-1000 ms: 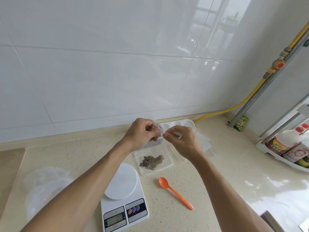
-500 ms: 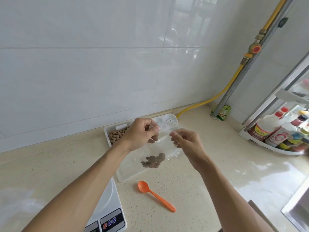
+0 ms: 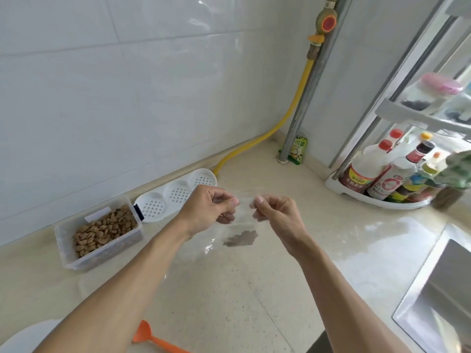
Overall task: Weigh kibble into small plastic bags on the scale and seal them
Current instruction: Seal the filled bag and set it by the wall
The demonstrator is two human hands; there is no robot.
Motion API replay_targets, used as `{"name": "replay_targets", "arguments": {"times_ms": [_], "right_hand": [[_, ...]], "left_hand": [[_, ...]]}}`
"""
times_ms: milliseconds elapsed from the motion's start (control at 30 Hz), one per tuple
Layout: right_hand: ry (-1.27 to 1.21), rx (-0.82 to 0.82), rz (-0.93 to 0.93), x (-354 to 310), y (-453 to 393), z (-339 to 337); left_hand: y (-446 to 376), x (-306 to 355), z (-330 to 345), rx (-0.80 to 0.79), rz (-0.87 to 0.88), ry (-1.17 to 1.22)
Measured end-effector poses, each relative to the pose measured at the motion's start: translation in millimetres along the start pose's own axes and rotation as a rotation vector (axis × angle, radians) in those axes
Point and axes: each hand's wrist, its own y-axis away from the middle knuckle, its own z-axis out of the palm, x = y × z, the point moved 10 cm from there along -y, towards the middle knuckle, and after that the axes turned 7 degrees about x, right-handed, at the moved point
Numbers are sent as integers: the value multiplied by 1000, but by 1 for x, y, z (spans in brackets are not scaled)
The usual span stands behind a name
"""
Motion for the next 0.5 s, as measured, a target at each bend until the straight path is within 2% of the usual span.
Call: {"name": "replay_targets", "arguments": {"times_ms": [67, 167, 267, 333, 400, 500], "right_hand": [[-24, 12, 24, 10, -10, -22], [-20, -85, 142, 44, -22, -47], [235, -69, 200, 92, -34, -83], [366, -3, 234, 116, -44, -109], [541, 3, 239, 130, -59, -127], [721, 3, 281, 147, -82, -146]], "left_hand": [[-16, -6, 23, -19, -39, 49], [-40, -15, 52, -7, -97, 185], [-66, -31, 70, 112, -151, 274], [-82, -45, 79, 203, -131, 64], [-93, -55, 91, 237, -60, -299], [-98, -57, 124, 151, 192, -703]]}}
